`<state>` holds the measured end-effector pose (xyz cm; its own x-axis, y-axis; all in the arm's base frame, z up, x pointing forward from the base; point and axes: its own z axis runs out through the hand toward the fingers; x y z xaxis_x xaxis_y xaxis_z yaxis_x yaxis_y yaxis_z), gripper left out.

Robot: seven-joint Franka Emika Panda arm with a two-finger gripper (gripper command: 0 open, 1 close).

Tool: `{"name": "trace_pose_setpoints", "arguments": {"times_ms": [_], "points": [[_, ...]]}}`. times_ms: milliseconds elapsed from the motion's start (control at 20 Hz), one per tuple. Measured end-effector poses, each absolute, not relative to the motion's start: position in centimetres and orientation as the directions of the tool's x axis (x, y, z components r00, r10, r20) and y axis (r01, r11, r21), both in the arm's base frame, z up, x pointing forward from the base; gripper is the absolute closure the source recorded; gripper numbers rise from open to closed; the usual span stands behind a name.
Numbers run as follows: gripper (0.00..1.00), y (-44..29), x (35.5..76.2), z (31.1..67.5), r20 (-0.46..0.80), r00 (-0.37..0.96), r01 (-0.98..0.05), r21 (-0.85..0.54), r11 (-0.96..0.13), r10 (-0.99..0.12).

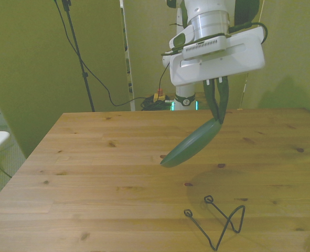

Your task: Load the plate

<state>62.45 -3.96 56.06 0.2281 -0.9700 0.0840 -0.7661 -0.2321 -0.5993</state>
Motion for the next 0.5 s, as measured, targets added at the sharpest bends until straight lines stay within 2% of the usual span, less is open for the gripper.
{"name": "trace_pose_setpoints", "arguments": {"times_ms": [250,500], "points": [[1.0,-2.3,60.3,55.0,0.125,0.19,-0.602,-0.769,-0.217,-0.974],[1.0,-0.9,60.5,53.3,0.156,0.149,-0.487,-0.848,-0.21,-0.977]]}}
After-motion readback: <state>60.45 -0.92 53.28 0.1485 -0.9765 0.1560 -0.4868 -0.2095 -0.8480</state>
